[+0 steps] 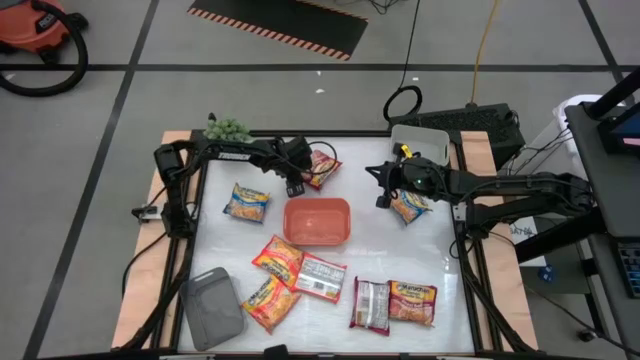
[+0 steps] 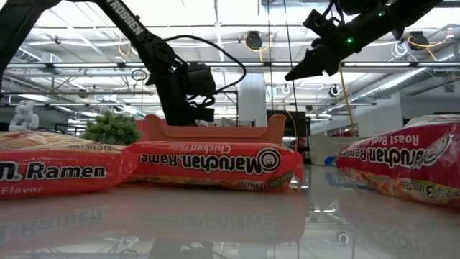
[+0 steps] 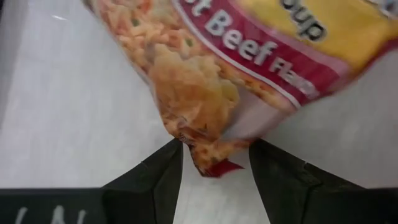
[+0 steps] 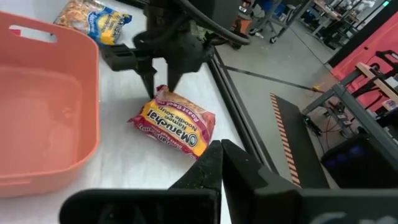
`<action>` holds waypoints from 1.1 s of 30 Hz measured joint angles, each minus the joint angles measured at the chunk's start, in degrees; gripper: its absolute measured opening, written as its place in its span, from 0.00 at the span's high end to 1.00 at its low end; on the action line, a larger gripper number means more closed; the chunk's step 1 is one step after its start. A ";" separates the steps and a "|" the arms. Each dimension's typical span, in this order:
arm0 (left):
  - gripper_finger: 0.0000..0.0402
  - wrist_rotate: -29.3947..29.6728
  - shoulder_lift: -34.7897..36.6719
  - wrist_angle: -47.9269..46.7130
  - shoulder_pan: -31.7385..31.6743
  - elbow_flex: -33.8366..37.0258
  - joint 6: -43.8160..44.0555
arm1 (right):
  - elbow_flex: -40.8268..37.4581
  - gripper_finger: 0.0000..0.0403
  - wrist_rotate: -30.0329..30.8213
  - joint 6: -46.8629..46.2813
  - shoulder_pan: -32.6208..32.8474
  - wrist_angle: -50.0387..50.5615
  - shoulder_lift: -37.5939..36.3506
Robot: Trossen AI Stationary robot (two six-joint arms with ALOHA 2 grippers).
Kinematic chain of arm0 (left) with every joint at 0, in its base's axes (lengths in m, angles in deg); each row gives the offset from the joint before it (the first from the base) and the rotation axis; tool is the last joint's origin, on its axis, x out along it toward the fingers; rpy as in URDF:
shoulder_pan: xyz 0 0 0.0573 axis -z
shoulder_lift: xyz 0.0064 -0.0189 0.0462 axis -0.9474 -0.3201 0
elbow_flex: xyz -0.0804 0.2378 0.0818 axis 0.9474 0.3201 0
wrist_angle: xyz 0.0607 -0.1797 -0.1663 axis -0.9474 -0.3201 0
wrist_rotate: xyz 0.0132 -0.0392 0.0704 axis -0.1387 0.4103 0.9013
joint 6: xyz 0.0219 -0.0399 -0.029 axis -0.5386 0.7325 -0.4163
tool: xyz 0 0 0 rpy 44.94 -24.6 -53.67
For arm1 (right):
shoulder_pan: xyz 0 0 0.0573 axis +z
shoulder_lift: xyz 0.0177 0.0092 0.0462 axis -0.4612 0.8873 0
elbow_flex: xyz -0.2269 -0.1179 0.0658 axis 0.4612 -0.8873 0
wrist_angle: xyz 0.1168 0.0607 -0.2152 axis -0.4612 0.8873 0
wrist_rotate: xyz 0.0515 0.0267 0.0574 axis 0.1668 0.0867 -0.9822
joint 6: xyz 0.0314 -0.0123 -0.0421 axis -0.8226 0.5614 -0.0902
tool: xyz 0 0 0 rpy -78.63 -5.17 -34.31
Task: Sort Maruchan noodles
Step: Put the top left red noodle pack into the gray bin
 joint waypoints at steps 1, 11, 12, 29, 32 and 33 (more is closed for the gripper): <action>0.52 -0.23 -0.11 0.23 -0.30 0.00 -0.07 | 0.00 1.00 -0.02 -0.20 0.11 0.19 0.00; 0.57 -0.89 -0.25 2.03 -1.40 0.00 -4.18 | 0.00 1.00 0.05 -0.75 0.35 2.19 0.00; 0.60 -0.79 -0.32 2.74 -1.41 0.00 -4.58 | 0.00 1.00 0.07 -0.77 0.35 2.18 0.00; 0.99 3.31 2.34 6.52 -0.30 0.00 -6.07 | 0.00 1.00 0.13 -6.29 0.35 2.10 0.00; 0.99 5.02 4.88 6.28 0.97 0.00 -5.85 | 0.00 1.00 0.13 -9.17 0.35 2.10 0.00; 0.99 5.25 5.79 6.30 1.37 0.00 -5.79 | 0.00 1.00 0.17 -11.18 0.32 2.09 0.00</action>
